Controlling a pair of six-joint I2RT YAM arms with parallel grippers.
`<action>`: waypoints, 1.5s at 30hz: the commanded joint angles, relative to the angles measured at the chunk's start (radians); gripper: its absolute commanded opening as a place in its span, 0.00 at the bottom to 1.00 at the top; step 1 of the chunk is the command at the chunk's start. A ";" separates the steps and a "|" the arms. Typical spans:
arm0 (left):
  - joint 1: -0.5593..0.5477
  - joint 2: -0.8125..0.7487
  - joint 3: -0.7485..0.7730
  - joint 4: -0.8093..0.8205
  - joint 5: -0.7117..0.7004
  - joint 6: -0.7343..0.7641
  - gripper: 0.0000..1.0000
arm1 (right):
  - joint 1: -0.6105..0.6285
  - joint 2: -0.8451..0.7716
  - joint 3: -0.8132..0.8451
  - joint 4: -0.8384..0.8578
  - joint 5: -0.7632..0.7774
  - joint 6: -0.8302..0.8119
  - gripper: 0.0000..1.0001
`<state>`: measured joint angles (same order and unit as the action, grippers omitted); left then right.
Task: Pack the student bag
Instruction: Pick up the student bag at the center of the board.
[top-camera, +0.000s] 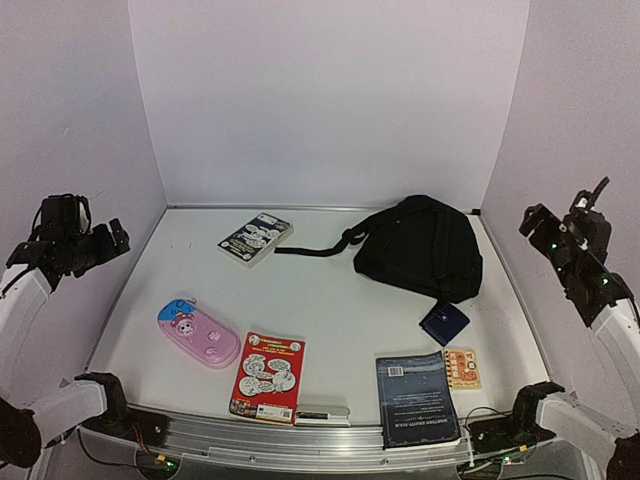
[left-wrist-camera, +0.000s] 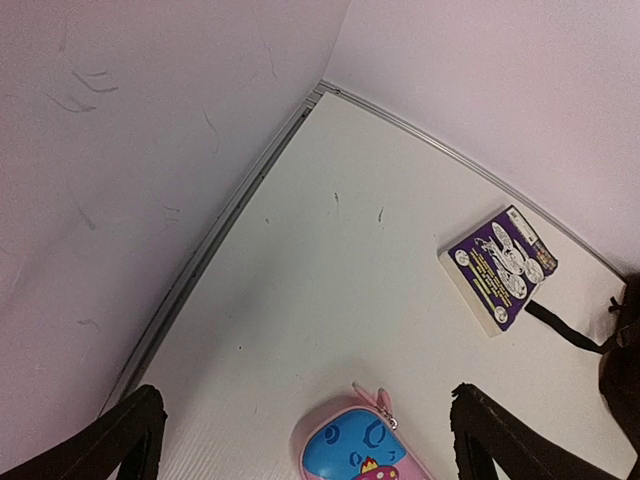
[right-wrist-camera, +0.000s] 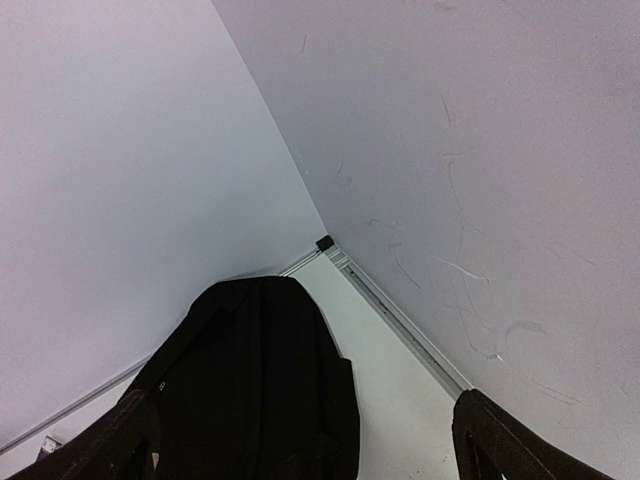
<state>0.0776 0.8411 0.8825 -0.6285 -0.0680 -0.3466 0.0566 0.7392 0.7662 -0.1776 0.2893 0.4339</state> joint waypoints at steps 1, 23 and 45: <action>0.003 0.046 0.064 0.027 0.049 -0.009 1.00 | 0.002 0.051 0.063 0.002 -0.061 -0.037 0.98; -0.075 0.468 0.258 0.186 0.445 0.040 1.00 | 0.472 0.832 0.504 -0.100 0.044 -0.074 0.98; -0.110 0.544 0.279 0.136 0.497 0.031 1.00 | 0.610 1.378 0.846 -0.104 0.236 -0.143 0.68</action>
<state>-0.0254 1.3741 1.1366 -0.4826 0.4087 -0.3321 0.6662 2.0695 1.5540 -0.2851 0.4032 0.3145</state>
